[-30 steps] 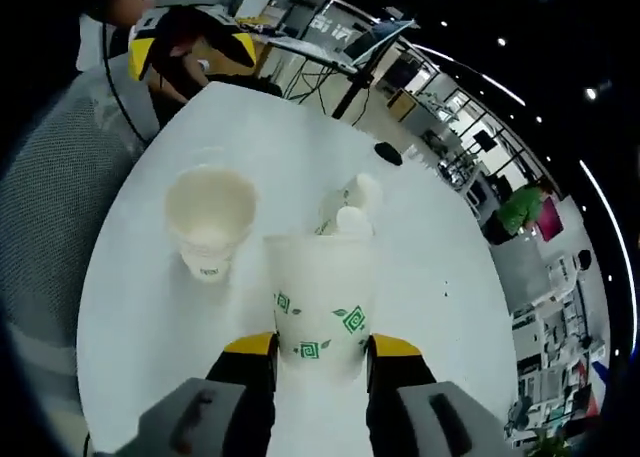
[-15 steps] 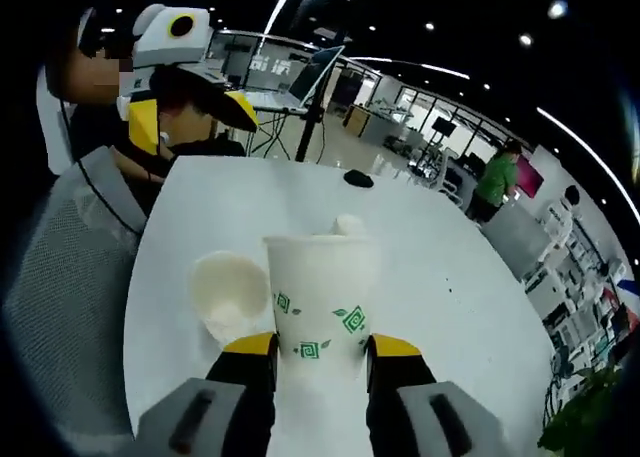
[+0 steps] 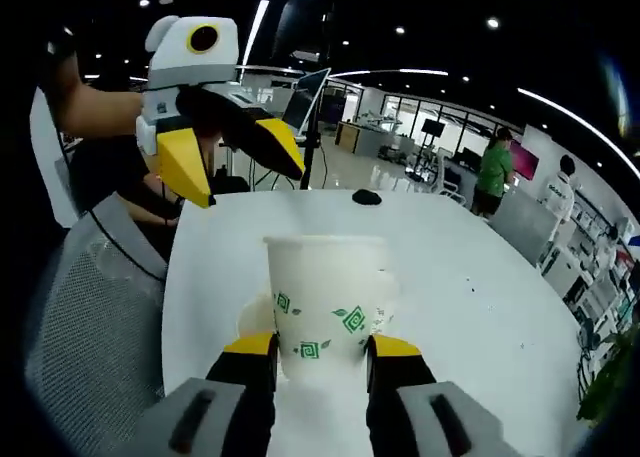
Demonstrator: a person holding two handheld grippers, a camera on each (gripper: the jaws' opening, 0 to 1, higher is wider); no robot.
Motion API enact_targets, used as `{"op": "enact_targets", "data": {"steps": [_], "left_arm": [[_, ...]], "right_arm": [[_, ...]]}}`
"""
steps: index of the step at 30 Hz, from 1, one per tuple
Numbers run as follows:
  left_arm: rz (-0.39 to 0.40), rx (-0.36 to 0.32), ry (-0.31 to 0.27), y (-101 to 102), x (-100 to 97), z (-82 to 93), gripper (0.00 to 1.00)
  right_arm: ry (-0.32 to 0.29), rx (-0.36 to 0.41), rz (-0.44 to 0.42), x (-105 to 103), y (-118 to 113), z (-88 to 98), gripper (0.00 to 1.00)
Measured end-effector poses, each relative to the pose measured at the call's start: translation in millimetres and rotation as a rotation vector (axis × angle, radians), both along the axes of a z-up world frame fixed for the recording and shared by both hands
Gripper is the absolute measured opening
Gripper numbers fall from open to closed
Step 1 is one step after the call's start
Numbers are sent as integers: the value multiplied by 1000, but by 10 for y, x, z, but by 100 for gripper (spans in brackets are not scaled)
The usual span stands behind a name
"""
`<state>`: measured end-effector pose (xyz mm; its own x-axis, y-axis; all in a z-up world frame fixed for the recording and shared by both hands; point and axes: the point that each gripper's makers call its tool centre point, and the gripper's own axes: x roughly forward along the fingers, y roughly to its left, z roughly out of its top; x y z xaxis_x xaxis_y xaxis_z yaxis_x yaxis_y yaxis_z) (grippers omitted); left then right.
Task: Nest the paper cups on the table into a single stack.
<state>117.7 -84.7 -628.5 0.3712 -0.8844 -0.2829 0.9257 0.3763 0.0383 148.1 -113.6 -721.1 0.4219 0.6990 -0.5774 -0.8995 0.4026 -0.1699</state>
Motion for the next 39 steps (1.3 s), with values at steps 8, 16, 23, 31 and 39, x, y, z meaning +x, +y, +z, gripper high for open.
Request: {"op": "enact_targets", "data": {"steps": [8,16,23,31,39], "left_arm": [[-72,86,5,-62,-41,-204,19],[-95,110,35,-69,-50,-301,7],[-128,128,69,-83,-121,-347,0],[-130,154,28,-42,-77,-316,0],[-134,189,13,21,-40,-293,0]], "right_arm": [[-7,8,12,-116,86,78,33],[-34,-13,20,-170,115,39,33],[-74,-58,56,-206,137,10,33],[-103,-32,34,-170,129,49,38],[-38,69,-74,-203,73,60,53]]}}
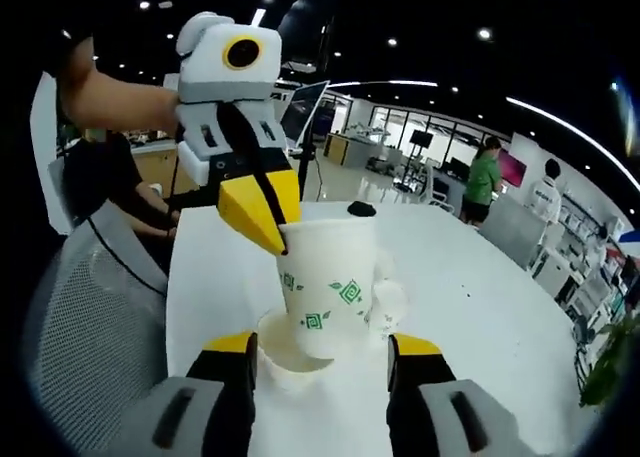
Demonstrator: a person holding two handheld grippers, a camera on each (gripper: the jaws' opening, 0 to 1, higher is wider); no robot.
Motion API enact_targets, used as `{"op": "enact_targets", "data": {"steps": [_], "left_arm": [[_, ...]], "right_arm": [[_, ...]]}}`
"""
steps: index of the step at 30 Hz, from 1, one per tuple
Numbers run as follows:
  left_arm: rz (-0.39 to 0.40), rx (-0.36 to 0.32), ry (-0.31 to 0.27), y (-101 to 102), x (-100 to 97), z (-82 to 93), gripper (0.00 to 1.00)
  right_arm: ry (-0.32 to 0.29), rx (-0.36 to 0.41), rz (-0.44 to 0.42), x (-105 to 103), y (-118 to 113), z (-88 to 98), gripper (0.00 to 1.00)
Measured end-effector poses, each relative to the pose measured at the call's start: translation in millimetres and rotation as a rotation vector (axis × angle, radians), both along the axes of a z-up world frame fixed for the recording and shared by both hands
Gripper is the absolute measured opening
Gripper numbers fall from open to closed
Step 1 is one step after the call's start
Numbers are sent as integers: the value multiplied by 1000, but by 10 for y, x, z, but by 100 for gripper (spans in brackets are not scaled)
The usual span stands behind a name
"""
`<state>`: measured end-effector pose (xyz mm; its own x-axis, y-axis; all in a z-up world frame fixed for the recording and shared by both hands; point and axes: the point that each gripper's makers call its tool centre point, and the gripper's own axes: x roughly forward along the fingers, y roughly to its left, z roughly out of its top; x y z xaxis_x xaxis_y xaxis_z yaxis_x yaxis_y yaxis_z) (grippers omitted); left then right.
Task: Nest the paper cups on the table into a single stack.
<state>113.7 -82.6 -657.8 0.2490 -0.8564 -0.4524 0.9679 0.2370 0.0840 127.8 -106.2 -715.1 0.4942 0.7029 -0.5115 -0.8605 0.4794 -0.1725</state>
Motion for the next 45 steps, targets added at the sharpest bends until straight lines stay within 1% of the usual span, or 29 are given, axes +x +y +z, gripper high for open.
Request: {"op": "enact_targets", "data": {"steps": [5,8,11,14,18,25,30,45], "left_arm": [[-22,32,-16,20,-6,-1,0],[-34,47,-23,27,-8,-1,0],[-49,63,-25,35,-20,-6,0],[-66,90,-27,44,-37,-41,0],[-81,115,-17,50,-52,-103,0],[-120,167,-14,51,-108,-180,0],[-139,186,-11,44,-129,-217,0],[-174,273,-17,-7,-121,-475,0]], "right_arm": [[26,33,-48,-50,-56,-53,64],[32,60,-77,-63,-91,-60,71],[38,96,-105,-82,-125,-49,75],[28,120,-137,-89,-171,-44,79],[34,151,-172,-121,-224,-86,82],[71,172,-213,-279,-273,-235,81],[84,190,-241,-330,-291,-269,80],[115,204,-275,-430,-324,-375,78]]}}
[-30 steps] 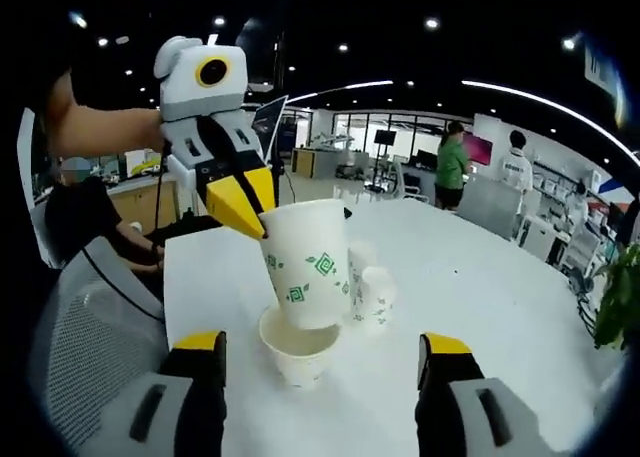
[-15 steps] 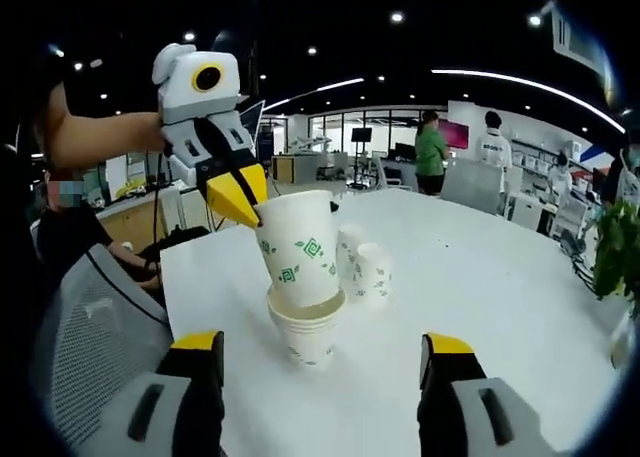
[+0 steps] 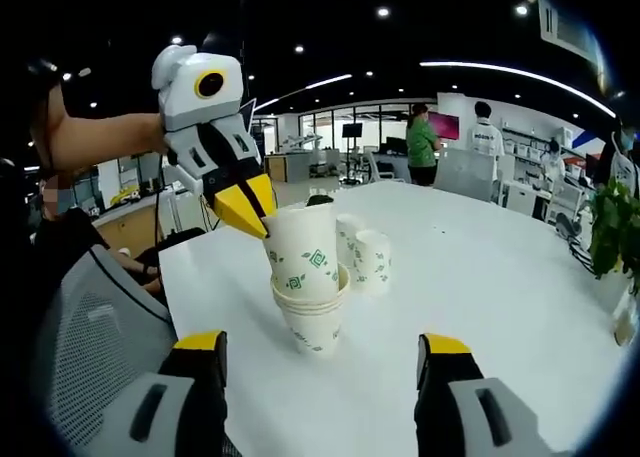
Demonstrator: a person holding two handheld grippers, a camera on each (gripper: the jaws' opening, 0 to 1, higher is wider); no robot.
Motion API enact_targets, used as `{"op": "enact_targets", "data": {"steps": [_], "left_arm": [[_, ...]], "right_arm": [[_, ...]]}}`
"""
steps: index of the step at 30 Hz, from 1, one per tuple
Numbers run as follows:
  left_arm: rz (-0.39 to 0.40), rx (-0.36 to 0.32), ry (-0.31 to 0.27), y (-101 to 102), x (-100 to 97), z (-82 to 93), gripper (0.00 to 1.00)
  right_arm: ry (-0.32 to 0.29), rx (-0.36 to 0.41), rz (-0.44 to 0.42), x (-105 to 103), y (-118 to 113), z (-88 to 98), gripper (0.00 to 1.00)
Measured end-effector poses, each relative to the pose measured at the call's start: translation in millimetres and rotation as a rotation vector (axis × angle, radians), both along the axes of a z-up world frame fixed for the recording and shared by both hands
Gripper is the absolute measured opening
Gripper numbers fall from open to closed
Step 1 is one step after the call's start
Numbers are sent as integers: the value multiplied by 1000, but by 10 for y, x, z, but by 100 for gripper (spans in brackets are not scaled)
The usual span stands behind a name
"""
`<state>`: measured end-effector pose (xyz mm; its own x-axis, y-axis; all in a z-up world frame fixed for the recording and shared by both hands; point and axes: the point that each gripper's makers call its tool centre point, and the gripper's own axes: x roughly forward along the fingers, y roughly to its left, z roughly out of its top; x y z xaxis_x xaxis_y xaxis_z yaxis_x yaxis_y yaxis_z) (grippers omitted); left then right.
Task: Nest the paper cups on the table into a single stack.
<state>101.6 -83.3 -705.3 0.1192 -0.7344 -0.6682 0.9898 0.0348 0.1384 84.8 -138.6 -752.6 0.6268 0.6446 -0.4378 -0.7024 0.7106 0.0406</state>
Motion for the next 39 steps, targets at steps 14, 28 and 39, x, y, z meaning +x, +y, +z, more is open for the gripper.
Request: {"op": "enact_targets", "data": {"steps": [14,28,39], "left_arm": [[-54,75,25,-60,-11,-218,0],[-91,129,74,-108,-26,-400,0],[-99,144,113,-139,-40,-475,1]], "right_arm": [[27,14,-10,-67,25,-84,75],[31,12,-19,-71,19,-111,73],[34,-1,-17,-86,17,-138,71]]}}
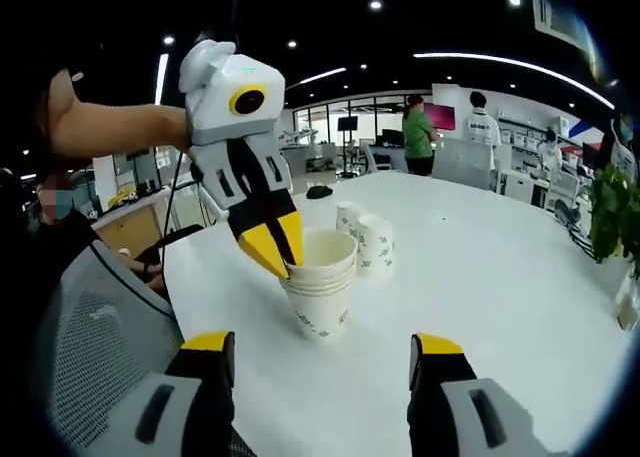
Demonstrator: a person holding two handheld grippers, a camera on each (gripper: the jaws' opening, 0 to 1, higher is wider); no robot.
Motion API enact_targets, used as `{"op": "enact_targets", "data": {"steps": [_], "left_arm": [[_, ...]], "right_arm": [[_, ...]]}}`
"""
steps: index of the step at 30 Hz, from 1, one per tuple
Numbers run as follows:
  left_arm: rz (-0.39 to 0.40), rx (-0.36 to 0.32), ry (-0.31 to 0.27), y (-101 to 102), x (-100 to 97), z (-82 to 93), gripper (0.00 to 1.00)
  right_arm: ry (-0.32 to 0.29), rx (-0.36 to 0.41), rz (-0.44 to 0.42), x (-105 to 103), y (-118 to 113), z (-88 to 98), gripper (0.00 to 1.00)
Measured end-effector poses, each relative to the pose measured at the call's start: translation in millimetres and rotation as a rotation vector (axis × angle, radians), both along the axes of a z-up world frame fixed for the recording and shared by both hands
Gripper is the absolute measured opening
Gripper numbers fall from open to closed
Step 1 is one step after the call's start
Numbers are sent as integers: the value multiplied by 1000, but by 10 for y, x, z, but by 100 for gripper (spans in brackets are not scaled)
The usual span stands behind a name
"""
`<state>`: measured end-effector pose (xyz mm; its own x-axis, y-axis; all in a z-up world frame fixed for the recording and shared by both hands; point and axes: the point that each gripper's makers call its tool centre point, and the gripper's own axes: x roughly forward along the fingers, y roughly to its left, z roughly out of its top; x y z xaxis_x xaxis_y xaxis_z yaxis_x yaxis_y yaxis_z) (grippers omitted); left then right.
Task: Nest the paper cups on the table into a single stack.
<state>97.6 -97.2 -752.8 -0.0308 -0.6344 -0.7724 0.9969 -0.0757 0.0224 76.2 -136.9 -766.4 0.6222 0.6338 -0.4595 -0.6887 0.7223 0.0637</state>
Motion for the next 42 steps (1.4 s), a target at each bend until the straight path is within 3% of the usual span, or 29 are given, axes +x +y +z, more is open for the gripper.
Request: {"op": "enact_targets", "data": {"steps": [16,23,32,38,42], "left_arm": [[-7,31,28,31,-24,-99,2],[-8,3,2,28,-21,-2,15],[46,-133,12,-31,82,292,27],[134,-267,11,-85,283,556,33],[179,-295,-17,-36,456,592,39]], "right_arm": [[2,0,-5,-2,-5,-13,71],[-6,6,-8,6,0,8,72],[-8,4,-9,21,-10,-6,73],[-9,7,-18,27,-20,8,73],[-7,5,-16,26,-17,-1,73]]}}
